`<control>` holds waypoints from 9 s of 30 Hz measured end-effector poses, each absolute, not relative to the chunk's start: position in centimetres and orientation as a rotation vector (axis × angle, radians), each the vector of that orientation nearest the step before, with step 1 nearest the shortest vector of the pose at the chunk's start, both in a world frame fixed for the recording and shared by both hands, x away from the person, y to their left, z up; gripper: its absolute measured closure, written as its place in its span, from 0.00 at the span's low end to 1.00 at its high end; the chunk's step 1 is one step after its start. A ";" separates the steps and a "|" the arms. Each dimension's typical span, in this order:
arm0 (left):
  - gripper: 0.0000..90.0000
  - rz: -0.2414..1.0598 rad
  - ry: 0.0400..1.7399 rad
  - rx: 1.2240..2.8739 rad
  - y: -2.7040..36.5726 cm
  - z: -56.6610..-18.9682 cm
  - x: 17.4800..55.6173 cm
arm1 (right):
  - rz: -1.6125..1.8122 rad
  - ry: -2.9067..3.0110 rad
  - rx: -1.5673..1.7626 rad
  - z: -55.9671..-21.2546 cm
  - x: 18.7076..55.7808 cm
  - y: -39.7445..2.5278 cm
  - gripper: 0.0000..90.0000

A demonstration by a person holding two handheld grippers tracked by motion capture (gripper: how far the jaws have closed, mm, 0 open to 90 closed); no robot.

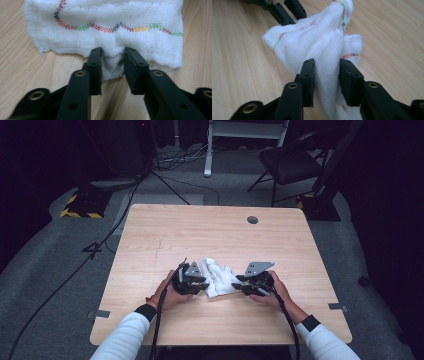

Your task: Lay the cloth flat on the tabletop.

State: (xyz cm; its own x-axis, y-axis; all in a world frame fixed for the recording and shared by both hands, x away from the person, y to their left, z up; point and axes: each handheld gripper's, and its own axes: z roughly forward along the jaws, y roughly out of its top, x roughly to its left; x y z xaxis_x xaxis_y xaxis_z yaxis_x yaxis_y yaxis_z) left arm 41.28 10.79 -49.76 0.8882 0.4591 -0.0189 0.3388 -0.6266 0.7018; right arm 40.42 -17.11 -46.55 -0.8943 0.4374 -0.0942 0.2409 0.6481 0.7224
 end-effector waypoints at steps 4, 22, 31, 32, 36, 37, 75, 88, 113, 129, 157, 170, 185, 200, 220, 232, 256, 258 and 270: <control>0.92 0.213 0.562 2.312 10.9 -49.7 41.2 | 1.072 2.581 0.502 -46.0 39.8 -17.6 0.82; 0.96 0.210 0.478 2.357 10.2 -49.0 39.8 | 1.051 2.503 0.587 -45.4 39.3 -20.6 0.60; 0.96 0.207 0.470 2.373 10.1 -49.3 39.8 | 1.111 2.486 0.496 -43.7 39.3 -15.3 0.51; 0.96 0.207 0.470 2.373 10.1 -49.3 39.8 | 1.111 2.486 0.496 -43.7 39.3 -15.3 0.51; 0.95 0.201 0.480 2.373 10.1 -49.3 39.8 | 0.955 2.575 0.478 -45.7 40.2 -12.2 0.64; 0.95 0.200 0.484 2.375 10.1 -49.3 39.8 | 0.931 2.577 0.474 -46.1 40.3 -12.0 0.70; 0.96 0.251 0.478 2.356 11.6 -47.4 38.7 | 0.946 2.515 0.676 -46.2 34.8 -27.8 0.99; 0.80 0.329 0.490 2.350 13.0 -46.5 35.7 | 0.941 2.421 0.768 -46.0 35.8 -28.4 0.82; 0.98 0.316 0.321 2.428 7.3 -46.8 36.3 | 0.917 2.441 0.621 -46.3 34.1 -23.2 0.89; 0.98 0.433 0.369 2.269 10.5 -41.2 35.9 | 1.086 2.231 0.754 -42.2 34.9 -28.1 0.96; 0.75 0.517 0.764 2.308 6.0 -45.6 51.6 | 0.793 2.187 1.007 -46.8 48.3 -26.5 0.70; 0.42 0.314 0.561 2.231 7.2 -44.8 43.8 | 1.010 2.416 0.758 -45.2 41.1 -24.6 0.50; 0.93 0.416 0.572 2.384 7.7 -47.5 46.0 | 0.918 2.620 0.681 -48.6 38.1 -23.6 0.48; 0.87 0.510 0.790 2.351 11.0 -47.6 48.2 | 0.851 2.601 0.754 -48.3 37.5 -28.5 0.48; 0.34 0.355 0.484 2.456 6.2 -48.2 42.7 | 0.883 2.516 0.733 -47.8 39.8 -26.1 0.44; 0.50 0.217 0.487 2.422 8.1 -48.9 40.5 | 0.888 2.536 0.756 -48.7 38.8 -26.7 0.47; 0.38 0.129 0.390 2.392 8.8 -47.8 33.0 | 0.926 2.500 0.762 -47.5 35.6 -28.5 0.42; 0.37 0.149 0.414 2.360 9.0 -47.4 33.5 | 0.957 2.451 0.773 -46.6 36.2 -28.6 0.43; 0.31 0.269 0.630 2.310 10.7 -48.0 40.8 | 0.953 2.334 0.921 -46.0 46.0 -25.8 0.52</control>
